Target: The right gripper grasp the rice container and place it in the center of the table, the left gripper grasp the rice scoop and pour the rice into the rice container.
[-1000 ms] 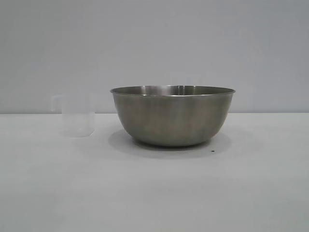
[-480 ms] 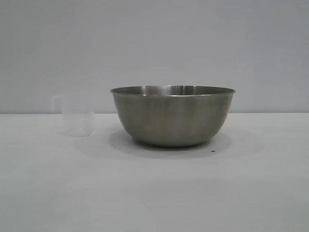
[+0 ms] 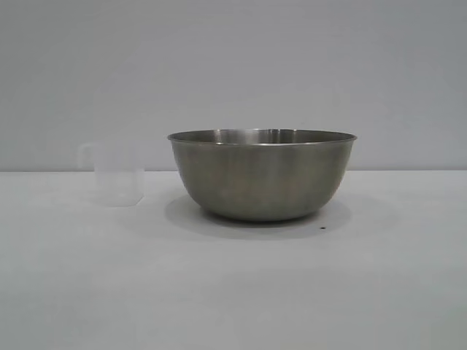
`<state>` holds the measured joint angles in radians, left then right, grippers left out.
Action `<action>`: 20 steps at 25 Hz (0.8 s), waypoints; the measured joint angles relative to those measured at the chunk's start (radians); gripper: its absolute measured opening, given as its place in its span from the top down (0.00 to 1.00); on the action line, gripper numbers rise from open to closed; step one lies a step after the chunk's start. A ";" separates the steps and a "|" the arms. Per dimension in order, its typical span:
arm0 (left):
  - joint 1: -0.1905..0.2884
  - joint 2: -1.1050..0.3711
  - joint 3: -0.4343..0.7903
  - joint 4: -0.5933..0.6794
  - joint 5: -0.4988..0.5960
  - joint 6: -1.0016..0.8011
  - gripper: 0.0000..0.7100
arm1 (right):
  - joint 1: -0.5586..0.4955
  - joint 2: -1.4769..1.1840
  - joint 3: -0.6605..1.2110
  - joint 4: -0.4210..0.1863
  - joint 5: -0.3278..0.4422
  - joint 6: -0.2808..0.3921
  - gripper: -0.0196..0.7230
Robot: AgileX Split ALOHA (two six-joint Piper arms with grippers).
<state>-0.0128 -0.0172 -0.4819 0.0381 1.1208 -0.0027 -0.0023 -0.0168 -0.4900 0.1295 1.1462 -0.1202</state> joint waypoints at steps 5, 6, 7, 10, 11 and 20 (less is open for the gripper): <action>0.048 0.000 0.000 0.000 0.000 0.000 0.32 | 0.007 0.000 0.000 0.000 0.000 0.000 0.21; 0.048 0.000 0.000 0.000 0.000 0.000 0.32 | 0.013 0.000 0.000 0.000 0.000 0.000 0.21; 0.048 0.000 0.000 0.000 0.000 0.000 0.32 | 0.019 0.000 0.000 0.000 0.000 0.000 0.21; 0.048 0.000 0.000 0.000 0.000 0.000 0.32 | 0.027 0.000 0.000 0.000 0.000 0.000 0.21; 0.048 0.000 0.000 0.000 0.000 0.000 0.32 | 0.027 0.000 0.000 0.000 0.000 0.000 0.21; 0.048 0.000 0.000 0.000 0.000 0.000 0.32 | 0.027 0.000 0.000 0.000 0.000 0.000 0.21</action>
<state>0.0350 -0.0172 -0.4819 0.0381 1.1208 -0.0027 0.0252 -0.0168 -0.4900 0.1295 1.1462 -0.1202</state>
